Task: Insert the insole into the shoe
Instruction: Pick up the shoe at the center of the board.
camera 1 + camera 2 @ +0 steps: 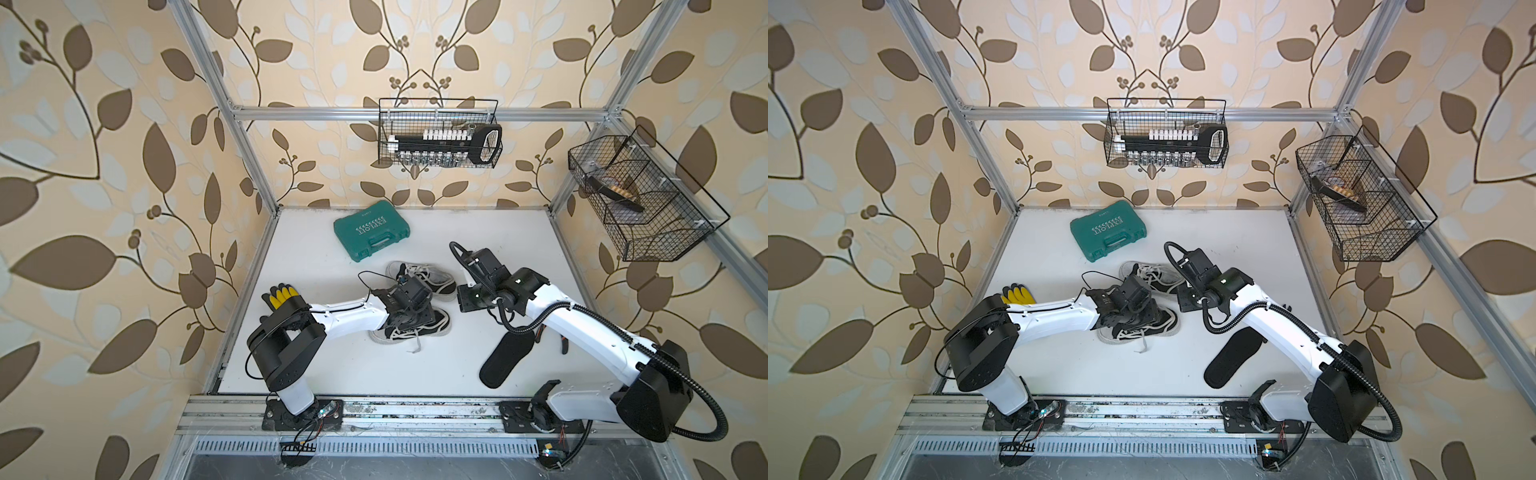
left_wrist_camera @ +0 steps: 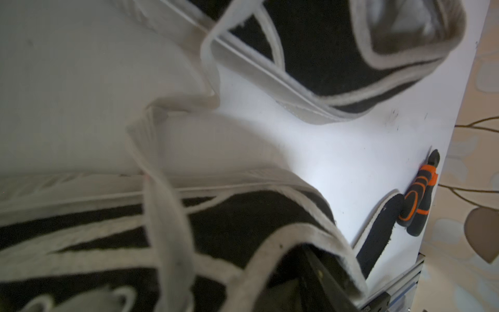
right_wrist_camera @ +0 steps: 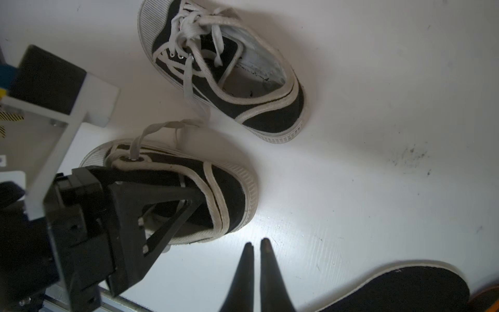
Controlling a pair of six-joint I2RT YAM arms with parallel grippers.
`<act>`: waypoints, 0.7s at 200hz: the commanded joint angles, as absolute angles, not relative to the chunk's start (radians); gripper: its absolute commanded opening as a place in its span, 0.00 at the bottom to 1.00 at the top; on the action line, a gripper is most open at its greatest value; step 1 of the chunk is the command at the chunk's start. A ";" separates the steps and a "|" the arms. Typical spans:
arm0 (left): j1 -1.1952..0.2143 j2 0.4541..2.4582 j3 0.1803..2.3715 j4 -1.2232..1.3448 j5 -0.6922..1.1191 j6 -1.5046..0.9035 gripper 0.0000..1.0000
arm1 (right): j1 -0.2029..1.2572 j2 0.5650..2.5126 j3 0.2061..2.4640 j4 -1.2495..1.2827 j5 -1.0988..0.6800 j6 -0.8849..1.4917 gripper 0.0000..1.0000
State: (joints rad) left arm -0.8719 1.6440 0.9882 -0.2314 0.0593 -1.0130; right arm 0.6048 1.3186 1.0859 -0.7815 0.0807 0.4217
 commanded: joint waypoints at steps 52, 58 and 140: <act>-0.796 1.288 1.013 -0.508 0.019 -0.898 0.66 | 0.623 1.309 1.098 -0.711 -0.024 -0.020 0.31; -0.773 1.261 0.994 -0.519 0.034 -0.895 0.66 | 0.635 1.319 1.096 -0.700 -0.032 -0.059 0.36; -0.426 0.962 0.765 -0.595 0.198 -0.795 0.70 | 0.809 1.640 1.220 -0.631 0.000 -0.324 0.48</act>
State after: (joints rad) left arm -0.4850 1.0153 0.8036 -0.5587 0.1127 -0.8486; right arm 0.7731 1.5700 1.1629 -0.6609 -0.0101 -0.2272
